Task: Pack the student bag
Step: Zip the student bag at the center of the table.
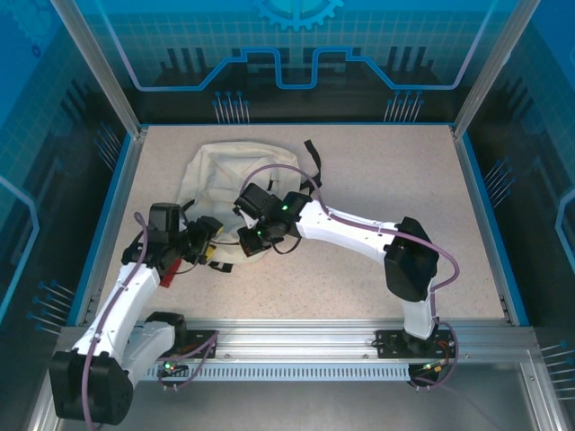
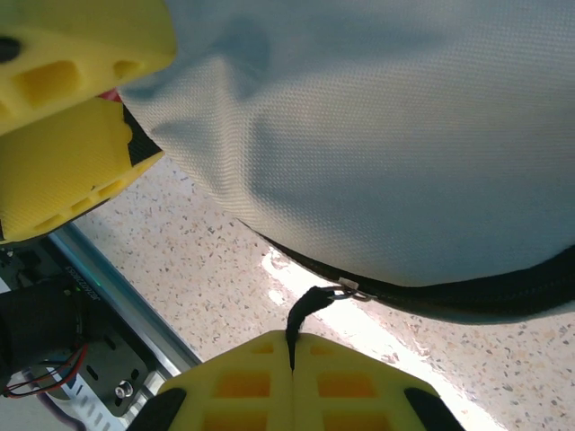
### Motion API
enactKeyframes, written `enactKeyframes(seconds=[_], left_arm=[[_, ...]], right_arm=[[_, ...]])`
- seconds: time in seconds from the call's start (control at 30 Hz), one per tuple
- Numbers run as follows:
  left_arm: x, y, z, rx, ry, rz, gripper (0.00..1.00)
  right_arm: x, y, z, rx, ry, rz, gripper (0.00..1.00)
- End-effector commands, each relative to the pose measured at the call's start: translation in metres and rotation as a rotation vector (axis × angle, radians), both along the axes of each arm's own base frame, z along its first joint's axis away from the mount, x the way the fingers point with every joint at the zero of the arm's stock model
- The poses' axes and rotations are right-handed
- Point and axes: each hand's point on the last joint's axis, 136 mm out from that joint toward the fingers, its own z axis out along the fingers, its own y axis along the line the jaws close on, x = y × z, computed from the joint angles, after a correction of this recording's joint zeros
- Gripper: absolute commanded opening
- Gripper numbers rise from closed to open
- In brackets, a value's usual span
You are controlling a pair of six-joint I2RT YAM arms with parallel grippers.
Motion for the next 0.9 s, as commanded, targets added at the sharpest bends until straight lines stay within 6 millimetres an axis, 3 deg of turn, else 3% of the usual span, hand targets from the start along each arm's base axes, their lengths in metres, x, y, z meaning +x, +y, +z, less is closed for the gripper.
enactKeyframes(seconds=[0.0,0.17,0.33,0.6,0.87], left_arm=[[0.003,-0.001,-0.008,-0.009,0.009,0.021,0.58],[0.0,0.003,-0.021,0.013,0.036,0.035,0.47],[-0.004,0.01,-0.031,0.049,0.065,0.057,0.27],[-0.018,0.019,-0.05,0.122,0.111,0.057,0.07],[-0.032,0.024,-0.061,0.156,0.143,0.053,0.0]], right_arm=[[0.004,-0.01,0.024,-0.002,-0.051,-0.002,0.0],[0.006,-0.016,0.026,-0.021,-0.063,-0.007,0.0],[0.013,-0.026,0.026,-0.065,-0.086,-0.027,0.0],[0.05,-0.06,0.016,-0.21,-0.164,-0.107,0.0],[0.085,-0.096,0.005,-0.322,-0.196,-0.207,0.0]])
